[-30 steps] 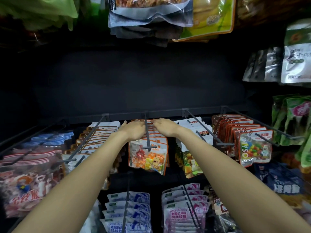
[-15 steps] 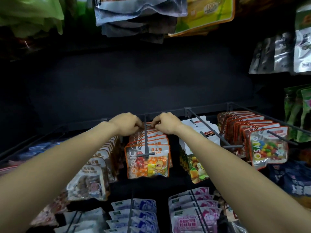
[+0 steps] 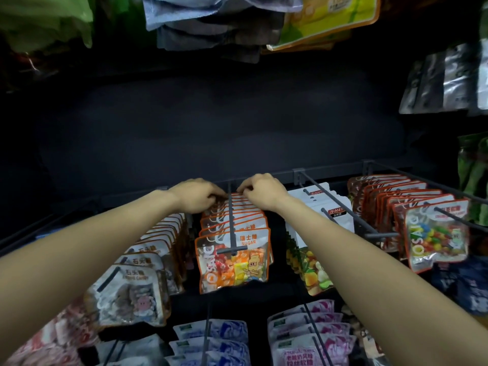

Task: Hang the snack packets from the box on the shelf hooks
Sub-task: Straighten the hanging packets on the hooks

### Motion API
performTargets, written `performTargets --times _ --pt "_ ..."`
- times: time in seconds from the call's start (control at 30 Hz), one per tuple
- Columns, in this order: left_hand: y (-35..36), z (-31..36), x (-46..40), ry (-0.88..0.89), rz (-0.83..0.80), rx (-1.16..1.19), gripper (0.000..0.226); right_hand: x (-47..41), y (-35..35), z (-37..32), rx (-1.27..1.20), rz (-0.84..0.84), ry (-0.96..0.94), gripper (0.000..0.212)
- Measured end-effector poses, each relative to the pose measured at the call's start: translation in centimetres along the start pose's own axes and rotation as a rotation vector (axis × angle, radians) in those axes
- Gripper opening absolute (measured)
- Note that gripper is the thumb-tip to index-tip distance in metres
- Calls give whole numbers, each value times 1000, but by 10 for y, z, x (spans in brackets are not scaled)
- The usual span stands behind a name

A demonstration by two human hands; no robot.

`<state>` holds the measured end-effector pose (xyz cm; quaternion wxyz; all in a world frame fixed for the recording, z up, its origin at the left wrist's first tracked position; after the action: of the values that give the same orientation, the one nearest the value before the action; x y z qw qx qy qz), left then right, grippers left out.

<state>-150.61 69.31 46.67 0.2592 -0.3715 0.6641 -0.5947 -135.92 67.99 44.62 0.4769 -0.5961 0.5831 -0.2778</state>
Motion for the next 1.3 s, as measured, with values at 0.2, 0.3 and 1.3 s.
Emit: performTargets --times 0.2,0.3,1.3 --pt "-10 -10 -8 -39 57 12 34 -8 4 -3 6 -103 60 30" --pt "-2 -7 -12 -25 20 -15 35 -12 9 -1 19 -91 59 30" --pt "-33 13 73 -123 142 353 39 92 -7 -22 -409 246 -117 37"
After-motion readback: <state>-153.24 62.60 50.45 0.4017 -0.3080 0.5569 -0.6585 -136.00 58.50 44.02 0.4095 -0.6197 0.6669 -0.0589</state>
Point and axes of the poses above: each hand's wrist, its own x-axis away from the middle knuckle, its own y-axis out of the palm, z = x × y, the point moved 5 cm from there along -x, towards the middle knuckle, and after that the axes turned 11 degrees about -z, right-handed, at the moved point
